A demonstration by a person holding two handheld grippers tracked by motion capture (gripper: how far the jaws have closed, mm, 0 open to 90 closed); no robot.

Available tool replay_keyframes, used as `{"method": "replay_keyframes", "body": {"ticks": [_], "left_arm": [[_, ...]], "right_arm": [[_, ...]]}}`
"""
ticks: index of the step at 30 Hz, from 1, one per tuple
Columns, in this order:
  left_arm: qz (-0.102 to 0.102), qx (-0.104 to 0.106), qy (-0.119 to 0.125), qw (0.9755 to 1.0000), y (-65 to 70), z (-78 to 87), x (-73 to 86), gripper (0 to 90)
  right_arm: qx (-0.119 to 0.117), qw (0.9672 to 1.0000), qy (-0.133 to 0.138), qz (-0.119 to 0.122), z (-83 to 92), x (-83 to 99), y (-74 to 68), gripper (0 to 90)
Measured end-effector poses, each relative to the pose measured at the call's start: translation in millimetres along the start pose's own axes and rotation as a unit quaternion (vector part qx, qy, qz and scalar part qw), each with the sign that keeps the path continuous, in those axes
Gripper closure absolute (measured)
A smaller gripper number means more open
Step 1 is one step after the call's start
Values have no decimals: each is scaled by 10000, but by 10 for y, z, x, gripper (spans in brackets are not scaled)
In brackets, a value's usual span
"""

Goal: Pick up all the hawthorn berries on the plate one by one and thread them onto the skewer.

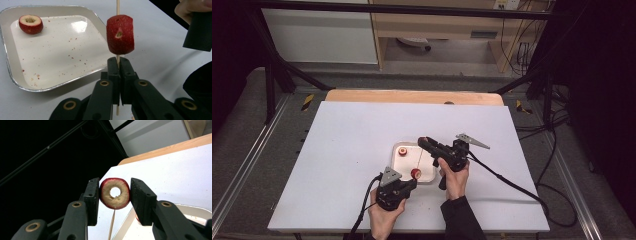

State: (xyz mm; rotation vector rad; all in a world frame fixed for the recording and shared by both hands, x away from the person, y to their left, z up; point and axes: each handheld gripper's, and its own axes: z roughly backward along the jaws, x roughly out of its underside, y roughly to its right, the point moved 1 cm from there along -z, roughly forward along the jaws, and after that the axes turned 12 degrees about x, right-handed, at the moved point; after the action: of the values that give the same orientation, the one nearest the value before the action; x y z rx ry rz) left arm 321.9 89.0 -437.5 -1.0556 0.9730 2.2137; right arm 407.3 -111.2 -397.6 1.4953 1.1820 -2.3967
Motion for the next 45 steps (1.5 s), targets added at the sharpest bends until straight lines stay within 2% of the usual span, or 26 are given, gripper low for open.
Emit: {"method": "replay_keyframes", "body": {"ticks": [5,17,23,27,32,37,40,45], "left_arm": [[-3,-25,27,10000,0,6,1,884],[134,17,89,9999,-5,-20,-2,884],[264,185,371,9988,0,3,10,884],[317,109,560,9979,33,12,25,884],[406,77,612,9973,67,-22,17,884],[531,86,680,9962,28,-22,-10,885],[522,75,713,9961,26,-18,-47,886],[486,100,603,9969,-4,-39,-82,886]], "right_arm": [[6,10000,-70,-2,-12,23,1,607],[21,9999,-96,135,-7,51,-2,608],[26,9997,-6,257,38,20,-10,608],[116,9999,64,-47,43,46,-3,608],[40,9996,158,-221,-7,124,-10,609],[10,9998,99,-149,-11,159,-7,609],[2,9999,-2,-123,-3,171,-13,609],[-23,9999,-121,-38,10,206,-24,610]]}}
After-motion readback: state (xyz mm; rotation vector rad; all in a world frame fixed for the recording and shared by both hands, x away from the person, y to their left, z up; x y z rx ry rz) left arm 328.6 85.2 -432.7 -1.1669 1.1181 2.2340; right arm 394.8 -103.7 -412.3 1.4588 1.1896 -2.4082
